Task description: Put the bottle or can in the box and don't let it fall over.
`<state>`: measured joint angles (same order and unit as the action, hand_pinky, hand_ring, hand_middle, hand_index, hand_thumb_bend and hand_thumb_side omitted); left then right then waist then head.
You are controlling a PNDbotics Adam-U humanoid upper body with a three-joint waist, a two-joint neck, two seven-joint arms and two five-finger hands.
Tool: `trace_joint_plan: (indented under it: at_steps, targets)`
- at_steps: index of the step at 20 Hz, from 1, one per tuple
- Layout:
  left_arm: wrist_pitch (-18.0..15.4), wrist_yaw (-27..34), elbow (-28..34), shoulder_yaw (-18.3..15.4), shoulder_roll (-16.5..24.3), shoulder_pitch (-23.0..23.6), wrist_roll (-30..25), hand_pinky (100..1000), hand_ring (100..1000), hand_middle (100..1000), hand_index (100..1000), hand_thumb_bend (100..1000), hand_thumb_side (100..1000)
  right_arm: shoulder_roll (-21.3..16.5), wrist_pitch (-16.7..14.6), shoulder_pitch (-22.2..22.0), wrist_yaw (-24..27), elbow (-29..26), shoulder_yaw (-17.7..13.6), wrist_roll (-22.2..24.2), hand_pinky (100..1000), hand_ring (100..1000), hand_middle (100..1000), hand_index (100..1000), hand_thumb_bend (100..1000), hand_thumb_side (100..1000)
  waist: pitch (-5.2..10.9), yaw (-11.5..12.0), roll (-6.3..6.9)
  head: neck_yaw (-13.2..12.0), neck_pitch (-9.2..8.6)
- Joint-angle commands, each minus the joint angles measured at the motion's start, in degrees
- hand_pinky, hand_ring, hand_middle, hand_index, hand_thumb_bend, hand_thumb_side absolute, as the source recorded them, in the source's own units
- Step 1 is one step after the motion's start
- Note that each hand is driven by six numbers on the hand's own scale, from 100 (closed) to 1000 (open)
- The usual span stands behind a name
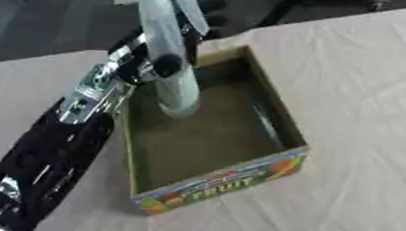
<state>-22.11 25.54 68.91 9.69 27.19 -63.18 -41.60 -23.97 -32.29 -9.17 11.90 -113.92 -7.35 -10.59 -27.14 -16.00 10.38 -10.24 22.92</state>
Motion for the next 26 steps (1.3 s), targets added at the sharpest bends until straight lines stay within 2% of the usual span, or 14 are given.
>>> trace_joint_plan:
  at_steps: [1, 3, 5, 10, 14, 18, 21, 26]
  targets:
    - [-1.34, -2.07, 0.86, -0.52, 1.00, -0.37, -2.57, 1000, 1000, 1000, 919, 823, 649, -0.82, -0.02, -0.32, 0.40, -0.67, -0.39, 0.00, 1000, 1000, 1000, 989, 100, 470, 1.10, 0.23, -0.94, 0.33, -0.60]
    - [-1.58, -3.36, 0.99, -0.62, 1.17, -0.06, -3.66, 1000, 1000, 1000, 966, 868, 681, -0.80, 0.05, -0.45, 0.42, -0.67, -0.42, -0.04, 1000, 1000, 1000, 989, 100, 470, 1.21, 0.50, -1.04, 0.50, -0.48]
    - [-1.70, -4.46, 1.11, -0.71, 1.32, 0.36, -4.78, 1000, 1000, 1000, 964, 851, 694, -0.78, 0.10, -0.61, 0.44, -0.67, -0.43, -0.05, 1000, 1000, 1000, 989, 100, 470, 1.37, 0.79, -1.19, 0.70, -0.41]
    - [-1.06, -5.57, 1.32, -1.33, 1.86, 1.89, -4.32, 1000, 1000, 1000, 835, 810, 596, -0.60, -0.07, -1.38, 0.51, -0.67, -0.68, -0.22, 1000, 1000, 1000, 989, 100, 470, 1.94, 1.58, -1.64, 1.31, 0.06]
    - [1.47, -3.16, 3.07, -2.27, 3.08, 3.21, -0.13, 1000, 1000, 1000, 786, 778, 537, -0.54, -0.53, -2.71, 0.44, -0.67, -1.01, -0.57, 1000, 1000, 1000, 989, 100, 470, 3.04, 2.40, -2.08, 1.98, 1.06]
    - [5.83, 0.43, 5.76, -3.00, 5.07, 4.86, 3.39, 1000, 1000, 1000, 773, 768, 513, -0.26, -1.38, -4.89, 0.78, -0.67, -1.60, -1.10, 1000, 1000, 1000, 988, 100, 470, 4.70, 3.82, -2.90, 3.47, 2.53]
    - [8.38, 1.79, 6.96, -3.46, 6.27, 6.08, 3.55, 1000, 1000, 1000, 777, 752, 531, -0.02, -1.70, -6.23, 1.01, -0.67, -1.78, -1.11, 1000, 1000, 1000, 988, 100, 470, 5.71, 4.50, -3.57, 3.93, 3.43]
    - [9.08, 3.86, 9.51, -4.86, 8.16, 9.46, 2.34, 1000, 1000, 1000, 788, 750, 524, 0.84, -2.55, -8.78, 0.75, -0.67, -2.17, -1.32, 1000, 1000, 1000, 988, 100, 470, 7.43, 5.93, -4.83, 4.94, 5.08]
